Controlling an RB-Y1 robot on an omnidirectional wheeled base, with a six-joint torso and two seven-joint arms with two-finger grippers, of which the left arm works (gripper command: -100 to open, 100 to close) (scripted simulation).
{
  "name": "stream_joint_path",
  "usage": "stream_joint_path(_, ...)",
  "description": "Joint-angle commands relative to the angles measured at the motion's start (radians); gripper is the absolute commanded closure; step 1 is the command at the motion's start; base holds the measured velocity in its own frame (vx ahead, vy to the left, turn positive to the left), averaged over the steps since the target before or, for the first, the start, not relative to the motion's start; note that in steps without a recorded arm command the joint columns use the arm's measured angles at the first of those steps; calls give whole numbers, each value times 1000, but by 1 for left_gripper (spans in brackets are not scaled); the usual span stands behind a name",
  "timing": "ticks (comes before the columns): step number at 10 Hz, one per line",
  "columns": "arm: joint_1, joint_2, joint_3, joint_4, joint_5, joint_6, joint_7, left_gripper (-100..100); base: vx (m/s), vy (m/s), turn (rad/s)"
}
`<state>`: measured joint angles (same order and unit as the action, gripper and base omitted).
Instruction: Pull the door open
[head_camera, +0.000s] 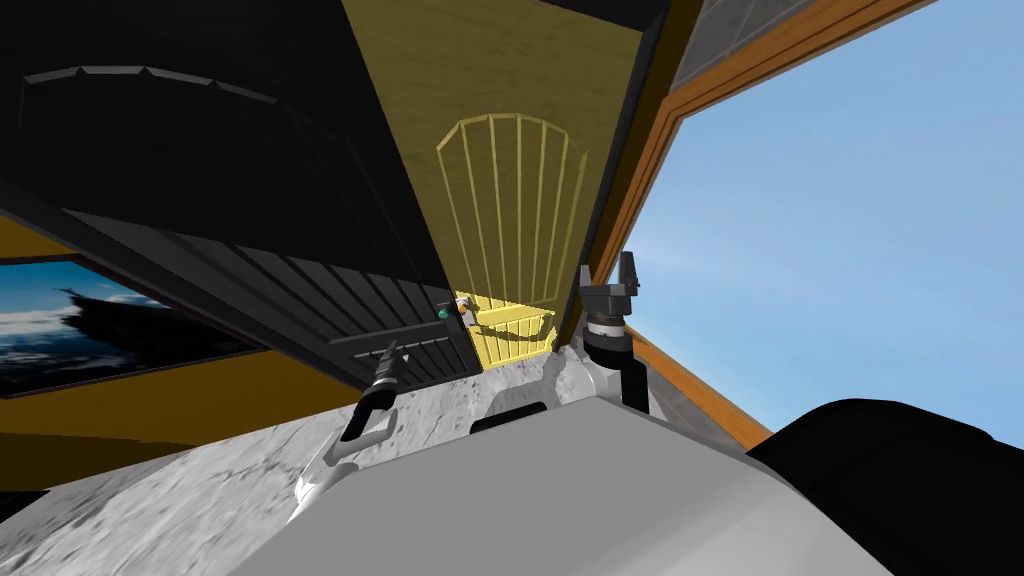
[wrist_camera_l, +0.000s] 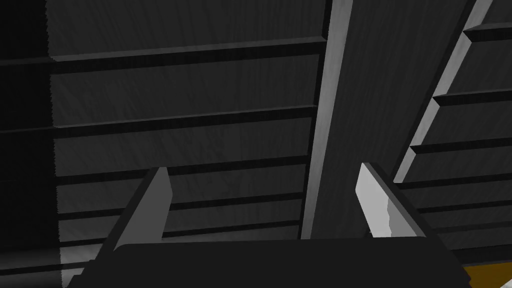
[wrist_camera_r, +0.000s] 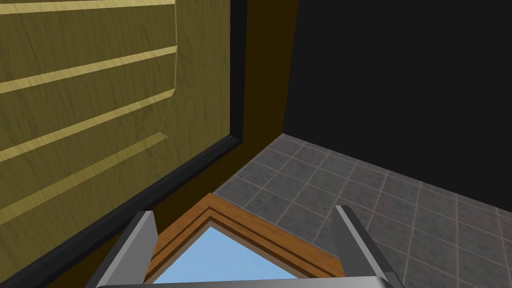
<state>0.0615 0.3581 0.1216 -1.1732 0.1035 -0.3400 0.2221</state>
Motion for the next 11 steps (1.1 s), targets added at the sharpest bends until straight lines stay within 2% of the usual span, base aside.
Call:
stream_joint_path(1, 3, 6, 11, 10, 2, -3, -2, -100, 153, 79, 8)
stream_joint_path(4, -21, -11, -4, 6, -2, -6, -5, -100, 202, -13, -96)
stream_joint_path(7, -56, -38, -39, -9, -8, -11, -6, -100, 216, -127, -161)
stream_joint_path(8, -35, -28, -31, -27, -6, -1, -3, -100, 93, -61, -35)
stream_joint_path(9, -35, -28, -31, -27, -6, -1, -3, 100, -10, 5, 37)
stream_joint_path(11, -35, -28, -31, -27, -6, -1, -3, 100, -30, 19, -21)
